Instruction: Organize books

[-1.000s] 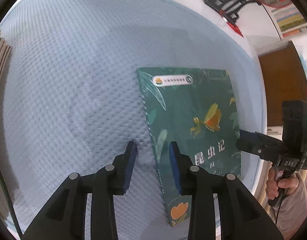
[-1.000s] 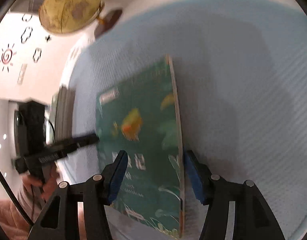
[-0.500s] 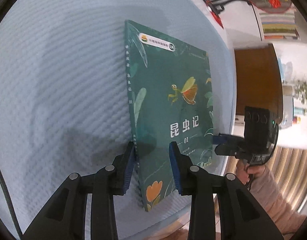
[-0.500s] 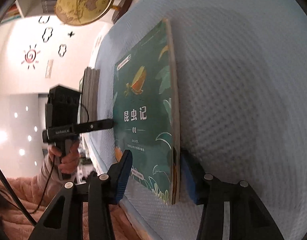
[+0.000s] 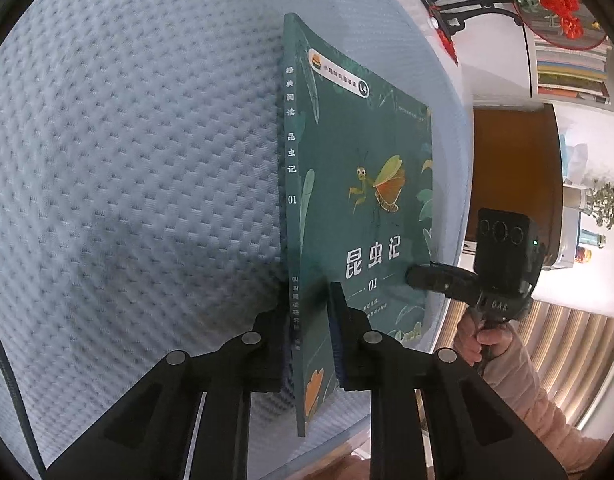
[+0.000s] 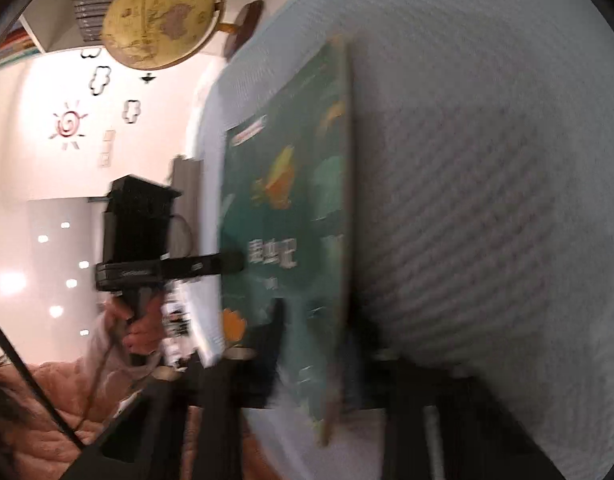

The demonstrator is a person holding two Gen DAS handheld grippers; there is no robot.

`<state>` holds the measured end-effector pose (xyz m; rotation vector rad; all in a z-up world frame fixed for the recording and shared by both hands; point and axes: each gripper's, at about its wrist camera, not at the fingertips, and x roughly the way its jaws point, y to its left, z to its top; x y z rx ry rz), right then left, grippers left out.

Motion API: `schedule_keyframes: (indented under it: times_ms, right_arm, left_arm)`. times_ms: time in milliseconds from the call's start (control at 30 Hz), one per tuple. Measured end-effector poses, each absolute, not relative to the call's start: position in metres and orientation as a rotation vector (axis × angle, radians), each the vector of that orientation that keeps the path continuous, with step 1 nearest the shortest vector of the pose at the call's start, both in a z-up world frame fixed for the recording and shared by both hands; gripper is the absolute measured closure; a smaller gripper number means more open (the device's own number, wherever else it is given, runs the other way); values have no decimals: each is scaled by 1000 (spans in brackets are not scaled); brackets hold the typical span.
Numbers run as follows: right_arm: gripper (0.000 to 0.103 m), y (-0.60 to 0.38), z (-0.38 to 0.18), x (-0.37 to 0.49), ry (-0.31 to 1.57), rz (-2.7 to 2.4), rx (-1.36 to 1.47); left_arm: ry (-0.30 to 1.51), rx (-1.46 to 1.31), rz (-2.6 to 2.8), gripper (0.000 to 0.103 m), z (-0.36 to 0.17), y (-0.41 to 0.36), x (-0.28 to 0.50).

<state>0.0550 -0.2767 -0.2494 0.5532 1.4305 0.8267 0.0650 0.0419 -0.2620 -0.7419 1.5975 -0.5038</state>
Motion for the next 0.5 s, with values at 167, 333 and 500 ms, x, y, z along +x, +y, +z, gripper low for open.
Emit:
schedule_keyframes:
  times_ms: [167,333,500]
  right_arm:
    - [92,-269,-233,45,1388,727,477]
    - [92,-265,-219,36,1348,690,454]
    - [93,-258,-200,21,1297,684,402]
  left_arm:
    - [1578,-744,-483,85,-259,45,63]
    - [1560,-596,-407,88,-240,32,59]
    - [1545,-418,-410,88,-219,17,55]
